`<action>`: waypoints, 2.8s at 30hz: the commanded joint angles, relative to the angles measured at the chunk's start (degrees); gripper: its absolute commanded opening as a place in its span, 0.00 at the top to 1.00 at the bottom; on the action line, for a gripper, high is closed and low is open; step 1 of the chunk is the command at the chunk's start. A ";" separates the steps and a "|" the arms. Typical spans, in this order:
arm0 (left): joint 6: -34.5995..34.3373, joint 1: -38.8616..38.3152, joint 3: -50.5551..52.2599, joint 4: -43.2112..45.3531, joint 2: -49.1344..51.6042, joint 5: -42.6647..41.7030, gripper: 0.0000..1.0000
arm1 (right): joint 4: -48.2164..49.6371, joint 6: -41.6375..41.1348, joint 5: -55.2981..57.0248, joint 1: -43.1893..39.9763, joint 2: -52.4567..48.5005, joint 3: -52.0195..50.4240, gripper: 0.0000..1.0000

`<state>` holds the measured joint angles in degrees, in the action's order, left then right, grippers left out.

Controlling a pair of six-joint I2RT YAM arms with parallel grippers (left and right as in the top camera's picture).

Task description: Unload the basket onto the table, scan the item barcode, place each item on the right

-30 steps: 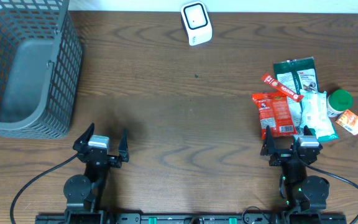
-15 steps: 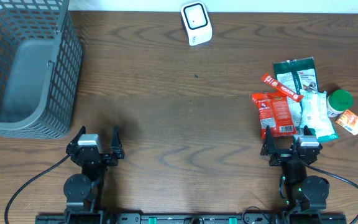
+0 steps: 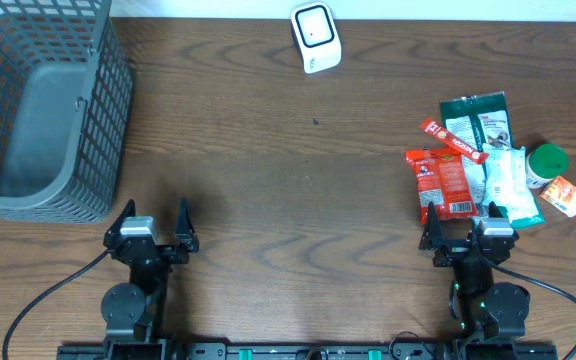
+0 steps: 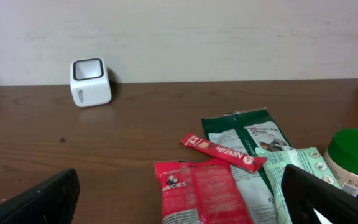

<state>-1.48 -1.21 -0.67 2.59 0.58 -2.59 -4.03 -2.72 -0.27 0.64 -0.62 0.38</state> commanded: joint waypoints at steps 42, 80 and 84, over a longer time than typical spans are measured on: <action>-0.11 0.24 0.44 -6.45 -0.35 0.50 0.12 | -0.24 0.66 -0.24 -0.44 0.31 -0.09 0.01; -0.11 0.24 0.44 -6.45 -0.35 0.50 0.12 | -0.22 0.66 -0.24 -0.44 0.31 -0.09 0.01; -0.13 0.24 0.44 -6.45 -0.35 0.50 0.12 | -0.22 0.66 -0.24 -0.46 0.31 -0.09 0.01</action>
<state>-1.50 -1.21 -0.69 -1.13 0.58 -2.66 -4.03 -2.72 -0.27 0.64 -0.62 0.38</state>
